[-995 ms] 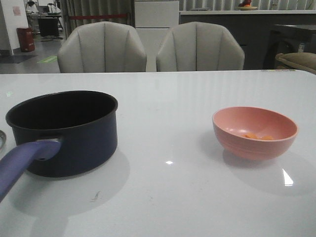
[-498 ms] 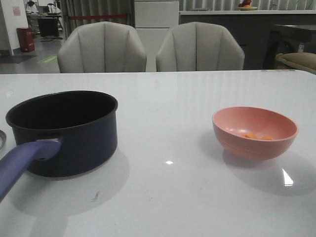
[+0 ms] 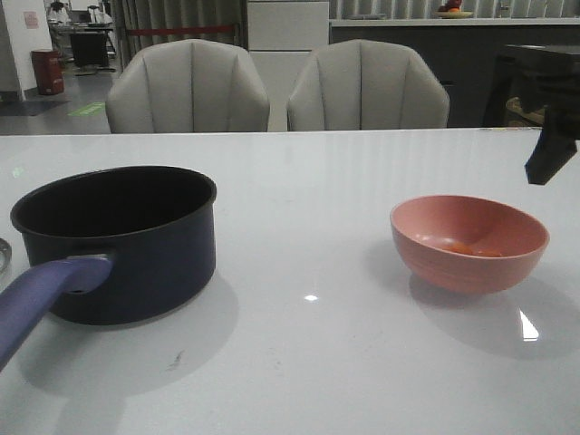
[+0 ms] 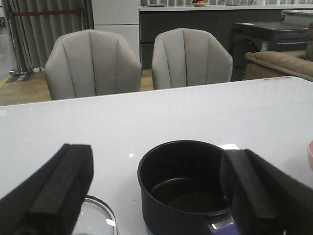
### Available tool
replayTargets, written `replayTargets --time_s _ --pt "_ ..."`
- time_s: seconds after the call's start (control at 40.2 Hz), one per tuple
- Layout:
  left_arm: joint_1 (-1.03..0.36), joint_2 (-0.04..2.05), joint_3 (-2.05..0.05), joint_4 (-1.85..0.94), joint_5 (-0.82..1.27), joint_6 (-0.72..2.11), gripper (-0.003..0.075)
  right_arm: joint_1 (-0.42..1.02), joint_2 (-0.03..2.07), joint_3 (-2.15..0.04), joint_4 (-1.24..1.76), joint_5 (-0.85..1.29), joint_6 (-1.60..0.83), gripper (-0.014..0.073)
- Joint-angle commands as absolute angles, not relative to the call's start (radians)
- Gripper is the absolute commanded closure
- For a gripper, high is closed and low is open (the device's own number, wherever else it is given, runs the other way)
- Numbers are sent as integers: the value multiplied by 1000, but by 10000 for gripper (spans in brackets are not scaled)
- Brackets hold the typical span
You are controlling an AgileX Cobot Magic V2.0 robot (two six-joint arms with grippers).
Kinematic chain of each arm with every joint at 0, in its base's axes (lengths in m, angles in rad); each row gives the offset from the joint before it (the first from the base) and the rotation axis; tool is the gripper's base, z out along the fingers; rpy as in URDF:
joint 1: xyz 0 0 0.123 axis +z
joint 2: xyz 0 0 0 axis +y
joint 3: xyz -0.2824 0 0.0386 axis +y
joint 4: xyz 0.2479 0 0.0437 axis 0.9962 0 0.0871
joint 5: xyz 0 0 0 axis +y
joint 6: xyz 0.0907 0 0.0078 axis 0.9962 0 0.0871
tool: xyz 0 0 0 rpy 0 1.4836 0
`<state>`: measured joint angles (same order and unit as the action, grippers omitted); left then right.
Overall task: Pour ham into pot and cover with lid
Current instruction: 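Lower the right gripper onto the pink bowl rim and grasp it, then lift the pink bowl and carry it over the saucepan with the right gripper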
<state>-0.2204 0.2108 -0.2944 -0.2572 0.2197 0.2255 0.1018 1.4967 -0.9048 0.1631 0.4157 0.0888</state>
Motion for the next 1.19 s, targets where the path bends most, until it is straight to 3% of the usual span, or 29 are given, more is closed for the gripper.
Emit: replayTargets --time_s 0.0,0.249,0.522,0.846,1.169 --pt "-226 218 -325 -263 138 224 150 99 1550 -994 167 405 84 78" --pt "-226 218 -325 -263 138 224 150 99 1718 -1092 167 467 83 116" --pt "-226 218 -325 -263 138 224 150 99 1769 -1148 168 490 83 466" --pt "-226 218 -325 -263 138 224 150 126 1721 -1200 194 472 38 455" --pt "-226 218 -325 -263 138 224 150 382 1609 -1262 193 370 -139 455"
